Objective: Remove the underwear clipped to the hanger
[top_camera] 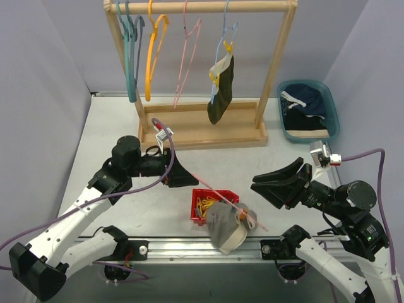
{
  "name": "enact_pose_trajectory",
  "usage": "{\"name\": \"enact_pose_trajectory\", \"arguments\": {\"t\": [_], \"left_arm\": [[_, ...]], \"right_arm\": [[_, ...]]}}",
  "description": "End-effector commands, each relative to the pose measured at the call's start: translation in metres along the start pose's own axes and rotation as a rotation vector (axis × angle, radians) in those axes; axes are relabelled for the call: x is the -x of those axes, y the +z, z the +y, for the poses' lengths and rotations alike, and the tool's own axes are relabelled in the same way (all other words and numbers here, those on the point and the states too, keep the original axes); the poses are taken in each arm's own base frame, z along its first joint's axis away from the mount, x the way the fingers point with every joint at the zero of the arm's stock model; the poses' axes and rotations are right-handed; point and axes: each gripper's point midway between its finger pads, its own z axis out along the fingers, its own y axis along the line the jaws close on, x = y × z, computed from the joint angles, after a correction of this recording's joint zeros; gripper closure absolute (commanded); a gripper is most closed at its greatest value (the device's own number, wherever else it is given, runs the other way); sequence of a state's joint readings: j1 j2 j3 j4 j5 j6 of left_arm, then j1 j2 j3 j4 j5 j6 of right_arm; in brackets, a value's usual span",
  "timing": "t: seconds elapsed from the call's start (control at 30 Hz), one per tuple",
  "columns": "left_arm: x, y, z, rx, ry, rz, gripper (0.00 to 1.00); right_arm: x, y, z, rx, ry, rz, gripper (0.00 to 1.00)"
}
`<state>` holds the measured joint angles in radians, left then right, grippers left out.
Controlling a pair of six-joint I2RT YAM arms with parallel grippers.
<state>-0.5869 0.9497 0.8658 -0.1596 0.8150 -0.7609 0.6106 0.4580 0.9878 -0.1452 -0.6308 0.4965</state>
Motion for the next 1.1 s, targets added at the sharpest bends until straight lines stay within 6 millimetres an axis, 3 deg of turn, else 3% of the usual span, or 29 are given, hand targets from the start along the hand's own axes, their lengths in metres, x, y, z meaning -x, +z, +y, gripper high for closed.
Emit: {"name": "enact_pose_trajectory", "arguments": {"t": [0.0,0.23,0.6,0.63,0.67,0.7,0.77,0.8,1.0,1.03,1.07], "left_arm": [[0.007,-0.009,-0.015,-0.021,0.032,-0.030,0.06],[0.022,-0.009,-0.004,-0.005,0.044,-0.077,0.06],[0.023,-0.013,-0.007,0.009,0.026,-0.073,0.06],[0.047,-0.014,0.015,0.143,0.026,-0.211,0.06],[0.049,-0.016,0.017,0.157,0.028,-0.230,0.00],[0.055,-0.024,0.032,0.232,0.344,-0.238,0.43],[0.063,-0.032,0.040,0.309,0.325,-0.289,0.24],[0.065,-0.039,0.045,0.357,0.315,-0.316,0.08],[0.068,-0.051,0.039,0.374,0.337,-0.376,0.07],[0.069,-0.052,0.038,0.372,0.335,-0.384,0.15],[0.070,-0.053,0.039,0.373,0.339,-0.395,0.39]], "right_arm": [[0.023,-0.004,0.014,0.035,-0.061,-0.077,0.69],[0.024,-0.007,0.014,0.023,-0.066,-0.081,0.69],[0.020,-0.006,0.009,0.007,-0.062,-0.070,0.69],[0.020,-0.005,0.008,0.001,-0.060,-0.069,0.69],[0.020,-0.005,0.007,-0.001,-0.060,-0.069,0.68],[0.018,-0.005,0.006,-0.004,-0.060,-0.065,0.68],[0.017,-0.004,0.003,-0.016,-0.059,-0.064,0.63],[0.016,-0.004,0.000,-0.026,-0.057,-0.061,0.54],[0.013,-0.002,-0.010,-0.066,-0.052,-0.058,0.26],[0.012,-0.001,-0.011,-0.067,-0.051,-0.055,0.26],[0.012,-0.001,-0.011,-0.067,-0.051,-0.055,0.25]]}}
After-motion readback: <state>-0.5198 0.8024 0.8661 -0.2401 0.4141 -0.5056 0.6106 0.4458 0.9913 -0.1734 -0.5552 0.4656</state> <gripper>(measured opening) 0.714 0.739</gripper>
